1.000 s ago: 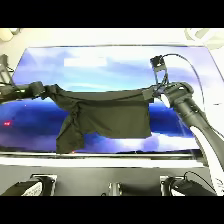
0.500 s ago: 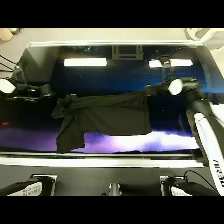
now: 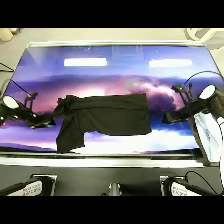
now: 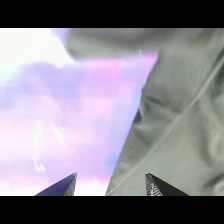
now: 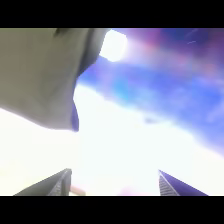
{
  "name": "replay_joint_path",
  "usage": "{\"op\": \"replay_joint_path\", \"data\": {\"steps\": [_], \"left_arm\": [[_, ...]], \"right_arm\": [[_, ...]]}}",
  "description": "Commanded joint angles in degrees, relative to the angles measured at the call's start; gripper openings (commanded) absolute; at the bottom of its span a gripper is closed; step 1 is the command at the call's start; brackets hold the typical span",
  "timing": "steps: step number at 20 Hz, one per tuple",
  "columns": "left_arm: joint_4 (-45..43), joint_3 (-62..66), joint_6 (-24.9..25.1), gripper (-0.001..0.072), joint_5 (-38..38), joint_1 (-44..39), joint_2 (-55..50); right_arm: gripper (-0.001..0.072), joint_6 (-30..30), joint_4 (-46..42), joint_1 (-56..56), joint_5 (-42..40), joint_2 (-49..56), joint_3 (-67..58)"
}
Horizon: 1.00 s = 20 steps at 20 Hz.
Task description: Fold the shirts.
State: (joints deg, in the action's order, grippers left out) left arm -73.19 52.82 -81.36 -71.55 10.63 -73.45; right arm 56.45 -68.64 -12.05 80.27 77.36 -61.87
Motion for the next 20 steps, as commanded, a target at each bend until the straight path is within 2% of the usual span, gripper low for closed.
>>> {"op": "replay_joint_path", "data": {"steps": [1,5,9,10,11,12,13,15,17,18,20], "left_arm": [[1.86,-6.10,2.62,0.0543,3.91,-1.77,-0.72],[5.01,-6.10,2.60,0.0541,6.12,-4.42,-2.49],[8.35,-6.08,2.97,0.0535,9.77,-5.97,-3.76],[8.79,-6.08,2.97,0.0489,10.58,-6.08,-3.80],[9.84,-6.08,2.93,0.0333,11.04,-6.10,-3.80],[11.50,-6.05,2.95,0.0132,11.17,-6.08,-3.80],[13.07,-5.99,2.97,0.0023,11.17,-6.08,-3.80],[15.39,-5.73,2.97,0.0026,10.91,-6.08,-3.43],[16.22,-5.35,2.99,0.0025,10.27,-6.10,-2.16],[16.26,-5.31,2.99,0.0025,10.25,-6.10,-1.05],[16.15,-4.70,3.06,0.0025,10.05,-6.05,1.92]], "right_arm": [[0.0691,-4.57,6.86,-0.90,0.39,-0.04,6.62],[0.0695,-4.83,7.63,-0.90,-2.69,1.14,7.96],[0.0688,-5.18,12.28,-0.87,-3.63,5.49,7.96],[0.0688,-5.33,13.31,-0.87,-4.00,6.62,7.96],[0.0686,-5.29,13.97,-0.66,-4.74,7.58,7.96],[0.0685,-5.29,13.90,0.39,-6.01,8.35,7.96],[0.0685,-5.27,13.92,2.08,-7.48,8.98,7.96],[0.0687,-4.96,13.92,6.25,-11.43,10.43,7.96],[0.0656,-3.56,15.32,9.57,-14.01,11.58,7.93],[0.0512,-3.58,16.13,10.91,-14.60,11.69,7.93],[0.0022,-3.78,16.59,12.04,-13.46,11.65,7.04]]}}
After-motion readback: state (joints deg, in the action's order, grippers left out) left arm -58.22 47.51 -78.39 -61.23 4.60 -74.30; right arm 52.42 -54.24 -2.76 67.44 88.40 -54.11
